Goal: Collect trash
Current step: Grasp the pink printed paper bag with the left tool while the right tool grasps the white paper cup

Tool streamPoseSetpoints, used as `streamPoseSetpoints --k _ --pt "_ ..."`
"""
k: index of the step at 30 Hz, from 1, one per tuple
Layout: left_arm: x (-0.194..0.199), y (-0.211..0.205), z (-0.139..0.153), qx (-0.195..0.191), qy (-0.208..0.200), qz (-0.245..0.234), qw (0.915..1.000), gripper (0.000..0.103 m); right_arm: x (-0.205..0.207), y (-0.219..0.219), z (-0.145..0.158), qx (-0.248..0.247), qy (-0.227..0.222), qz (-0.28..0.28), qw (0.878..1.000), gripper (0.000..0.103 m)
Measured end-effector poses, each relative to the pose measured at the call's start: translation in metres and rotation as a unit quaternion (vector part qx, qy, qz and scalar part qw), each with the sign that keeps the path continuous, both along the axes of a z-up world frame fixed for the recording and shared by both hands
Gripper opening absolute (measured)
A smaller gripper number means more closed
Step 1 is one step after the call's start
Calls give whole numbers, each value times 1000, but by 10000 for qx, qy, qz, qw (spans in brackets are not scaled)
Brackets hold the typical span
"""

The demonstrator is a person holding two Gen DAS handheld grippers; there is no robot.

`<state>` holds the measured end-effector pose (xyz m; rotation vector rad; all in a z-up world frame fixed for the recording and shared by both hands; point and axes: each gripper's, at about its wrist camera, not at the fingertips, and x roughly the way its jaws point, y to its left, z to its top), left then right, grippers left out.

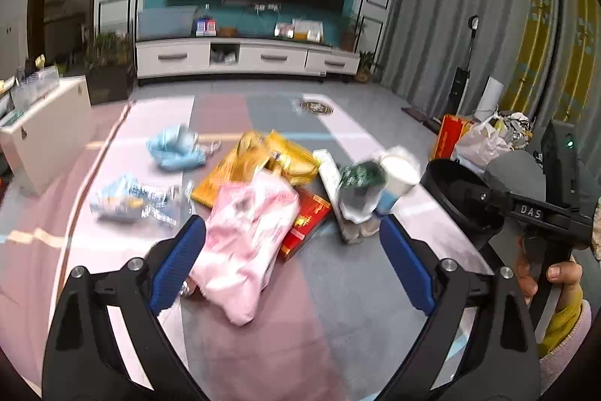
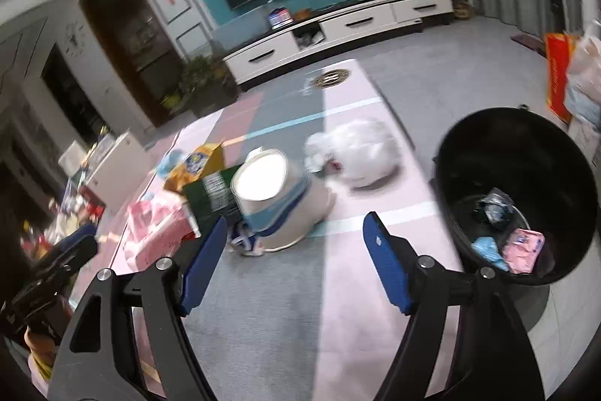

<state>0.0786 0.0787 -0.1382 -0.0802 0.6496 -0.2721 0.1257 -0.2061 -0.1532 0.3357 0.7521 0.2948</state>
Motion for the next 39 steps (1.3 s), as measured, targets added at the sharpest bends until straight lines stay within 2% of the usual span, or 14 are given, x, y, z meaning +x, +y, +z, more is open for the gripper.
streamPoseSetpoints --k 3,6,12,19,20,23,25,27,28,30,35,39 --pt "2 6 -6 232 17 149 9996 93 4 16 -3 -203 13 37 9998 74" --pt "3 7 -10 330 61 146 9993 93 9 21 -6 -194 64 -15 9998 74" --pt "19 5 -22 338 350 -21 9988 93 21 20 -6 245 142 -129 9995 74" --pt "54 -6 -46 749 634 -83 9951 93 34 13 -11 715 317 -332 9964 74" --pt "56 -7 -47 788 642 -66 9948 89 35 11 -11 752 326 -363 9960 74" --pt "60 -8 -49 761 702 -85 9946 69 41 7 -13 872 373 -428 9946 74" --pt "60 -10 -48 803 683 -74 9944 66 45 7 -13 912 376 -440 9941 74" --pt "58 -10 -48 847 673 -43 9941 51 50 8 -14 947 389 -466 9936 74" --pt "58 -9 -47 850 675 -24 9941 50 52 8 -15 971 397 -470 9934 74" --pt "55 -7 -44 835 627 35 9945 35 57 10 -16 1032 406 -473 9927 74" --pt "41 8 -30 327 557 123 9978 27 63 16 -19 891 437 -591 9933 74" --pt "28 26 -17 -353 505 -32 9981 25 66 24 -20 813 418 -539 9943 74"
